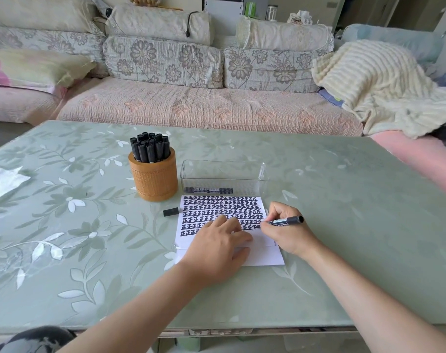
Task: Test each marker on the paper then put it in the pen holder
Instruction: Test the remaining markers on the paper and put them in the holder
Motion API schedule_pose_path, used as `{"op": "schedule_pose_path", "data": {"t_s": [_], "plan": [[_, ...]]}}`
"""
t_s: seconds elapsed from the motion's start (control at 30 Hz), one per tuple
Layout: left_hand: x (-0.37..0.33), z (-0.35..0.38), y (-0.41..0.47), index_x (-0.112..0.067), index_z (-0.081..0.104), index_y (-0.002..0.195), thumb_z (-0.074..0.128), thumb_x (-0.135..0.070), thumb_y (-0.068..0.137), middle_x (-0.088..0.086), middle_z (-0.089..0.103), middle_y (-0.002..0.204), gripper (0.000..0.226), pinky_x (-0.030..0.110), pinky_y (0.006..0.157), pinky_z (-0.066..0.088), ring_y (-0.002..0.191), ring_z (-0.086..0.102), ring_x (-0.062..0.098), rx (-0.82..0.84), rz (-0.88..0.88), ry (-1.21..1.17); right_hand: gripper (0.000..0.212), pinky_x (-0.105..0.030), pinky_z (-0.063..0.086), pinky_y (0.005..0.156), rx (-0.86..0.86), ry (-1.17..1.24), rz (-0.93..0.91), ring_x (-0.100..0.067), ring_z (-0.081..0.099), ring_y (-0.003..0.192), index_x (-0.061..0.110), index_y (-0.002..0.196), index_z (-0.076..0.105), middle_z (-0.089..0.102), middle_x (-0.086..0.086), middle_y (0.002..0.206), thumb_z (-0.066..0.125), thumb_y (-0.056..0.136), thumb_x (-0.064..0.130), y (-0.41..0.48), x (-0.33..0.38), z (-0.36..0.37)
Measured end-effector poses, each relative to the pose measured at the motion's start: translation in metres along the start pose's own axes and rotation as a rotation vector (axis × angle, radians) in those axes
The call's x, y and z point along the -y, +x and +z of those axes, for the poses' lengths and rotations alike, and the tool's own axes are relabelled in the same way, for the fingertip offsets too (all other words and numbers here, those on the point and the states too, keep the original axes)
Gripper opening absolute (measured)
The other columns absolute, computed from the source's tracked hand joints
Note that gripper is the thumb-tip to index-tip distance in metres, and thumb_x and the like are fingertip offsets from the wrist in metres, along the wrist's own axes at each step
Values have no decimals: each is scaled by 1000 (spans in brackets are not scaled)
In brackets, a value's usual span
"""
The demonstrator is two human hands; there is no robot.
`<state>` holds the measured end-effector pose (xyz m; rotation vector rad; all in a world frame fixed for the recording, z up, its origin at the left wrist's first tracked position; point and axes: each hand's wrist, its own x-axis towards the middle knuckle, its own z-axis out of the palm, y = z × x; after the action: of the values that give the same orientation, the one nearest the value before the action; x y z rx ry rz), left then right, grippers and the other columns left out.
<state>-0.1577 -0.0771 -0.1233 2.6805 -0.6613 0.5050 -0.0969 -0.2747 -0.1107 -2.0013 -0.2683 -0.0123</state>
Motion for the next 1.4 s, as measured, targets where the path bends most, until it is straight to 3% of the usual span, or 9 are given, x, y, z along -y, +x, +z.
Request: {"op": "schedule_pose_path", "data": {"t_s": [0.4, 0.53, 0.67, 0.83, 0.9, 1.03, 1.13, 1.3, 1.4], "plan": [[1, 1, 0, -36, 65, 103, 48, -44, 88, -10, 53, 94, 24, 35, 70, 47, 86, 48, 17, 7, 7, -7, 33, -24, 30, 48, 55, -12, -8, -11, 39, 49, 21, 57, 48, 46, 10, 52, 69, 76, 2, 1, -2, -1], [2, 1, 0, -36, 65, 103, 48, -44, 88, -10, 54, 95, 24, 35, 70, 47, 86, 48, 17, 1, 23, -10, 29, -23, 26, 47, -22, 36, -1, -8, 35, 47, 21, 57, 43, 41, 14, 49, 63, 70, 3, 2, 2, -2], [3, 2, 0, -36, 64, 103, 49, -44, 88, -10, 53, 95, 23, 34, 69, 47, 85, 48, 17, -4, 45, -14, 25, -24, 31, 51, -94, 116, 35, -11, 42, 44, 18, 63, 52, 49, 10, 47, 69, 76, 4, 3, 3, -4], [12, -9, 2, -31, 60, 116, 46, -40, 91, -7, 57, 94, 30, 29, 64, 45, 87, 53, 18, 11, 102, -12, 16, -19, 43, 57, -77, 21, -98, -5, 56, 59, 23, 83, 71, 64, 13, 68, 72, 85, 7, 3, 28, 2], [21, -18, 4, -28, 62, 116, 46, -37, 92, -6, 59, 94, 30, 31, 65, 49, 89, 56, 19, -18, 81, -40, 18, -20, 43, 54, -18, 38, -109, -2, 53, 52, 22, 91, 73, 64, 10, 64, 66, 90, 5, 5, 40, 3], [54, -42, 6, -24, 65, 112, 56, -24, 92, -6, 63, 98, 23, 33, 66, 52, 91, 58, 19, -128, -77, -7, 40, -31, 42, 53, 134, 56, -124, -14, 52, 48, 24, 112, 68, 68, 3, 83, 49, 95, -6, 10, 54, 6], [81, -57, 0, -22, 64, 118, 61, -18, 90, -5, 63, 102, 28, 32, 69, 49, 96, 57, 20, -128, -173, 92, 55, -29, 35, 45, 230, 95, -110, -17, 57, 54, 23, 125, 60, 66, -1, 95, 37, 93, -15, 15, 60, 13], [107, -67, -13, -24, 56, 128, 56, -30, 92, -4, 55, 117, 36, 41, 91, 47, 115, 47, 22, 36, -366, 131, 41, -27, 47, 45, 360, 341, 114, -28, 63, 61, 8, 112, 68, 58, -10, 95, 31, 99, -4, 19, 76, 24], [112, -67, -18, -26, 57, 123, 58, -36, 91, -5, 53, 119, 33, 38, 91, 47, 114, 46, 20, 128, -386, 127, 29, -24, 39, 41, 372, 144, 66, -19, 59, 56, 14, 91, 63, 55, -5, 90, 43, 92, -7, 19, 80, 29]]}}
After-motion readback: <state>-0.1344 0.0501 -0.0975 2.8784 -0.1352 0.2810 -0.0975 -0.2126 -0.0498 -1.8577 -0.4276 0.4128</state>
